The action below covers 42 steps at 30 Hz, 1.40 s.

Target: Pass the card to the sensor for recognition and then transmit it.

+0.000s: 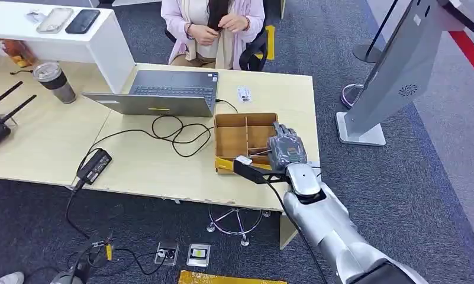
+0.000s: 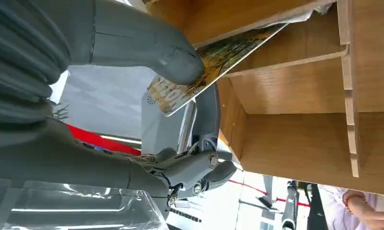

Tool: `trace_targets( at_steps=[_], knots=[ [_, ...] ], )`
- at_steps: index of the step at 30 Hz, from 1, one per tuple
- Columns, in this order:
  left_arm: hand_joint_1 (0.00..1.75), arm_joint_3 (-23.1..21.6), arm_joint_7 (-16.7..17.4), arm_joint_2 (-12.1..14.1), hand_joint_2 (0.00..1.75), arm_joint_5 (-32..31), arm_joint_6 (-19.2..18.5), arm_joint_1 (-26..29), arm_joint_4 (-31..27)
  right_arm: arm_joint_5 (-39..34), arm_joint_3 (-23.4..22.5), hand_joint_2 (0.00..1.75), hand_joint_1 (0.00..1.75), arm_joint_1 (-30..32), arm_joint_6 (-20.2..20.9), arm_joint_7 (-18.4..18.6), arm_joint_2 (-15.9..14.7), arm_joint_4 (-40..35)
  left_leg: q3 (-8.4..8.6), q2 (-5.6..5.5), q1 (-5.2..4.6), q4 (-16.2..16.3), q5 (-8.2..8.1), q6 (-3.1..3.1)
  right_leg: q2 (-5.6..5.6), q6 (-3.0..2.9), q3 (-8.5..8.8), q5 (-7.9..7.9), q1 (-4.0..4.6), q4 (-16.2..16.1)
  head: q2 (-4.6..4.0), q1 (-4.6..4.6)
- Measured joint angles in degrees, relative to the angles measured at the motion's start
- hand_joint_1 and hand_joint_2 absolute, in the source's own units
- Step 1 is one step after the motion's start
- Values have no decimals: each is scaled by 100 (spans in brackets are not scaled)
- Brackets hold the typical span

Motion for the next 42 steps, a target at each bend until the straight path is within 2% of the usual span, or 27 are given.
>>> trace_targets(
  at_steps=[10,21,29,42],
  knots=[
    [0,0,17,11,0,-109,-83,-5,-2,-20,0,175,175,19,-46,-2,-11,-2,1,0,0,0,0,0,0,0,0,0,0,0,0,0],
    [0,0,35,13,0,-232,-101,-8,-4,5,0,175,175,-58,-295,-85,-105,-70,1,1,0,1,0,0,1,1,0,1,0,0,0,0],
    [0,0,35,13,0,-337,-107,-23,-5,225,-55,175,175,-362,-134,-70,-247,-506,3,2,0,1,1,0,2,1,1,2,0,0,0,-2],
    [0,26,35,13,0,-411,-98,-48,-4,328,-118,175,175,-515,-24,-48,-345,-946,3,2,0,1,1,0,2,1,1,2,0,1,0,0]
  ],
)
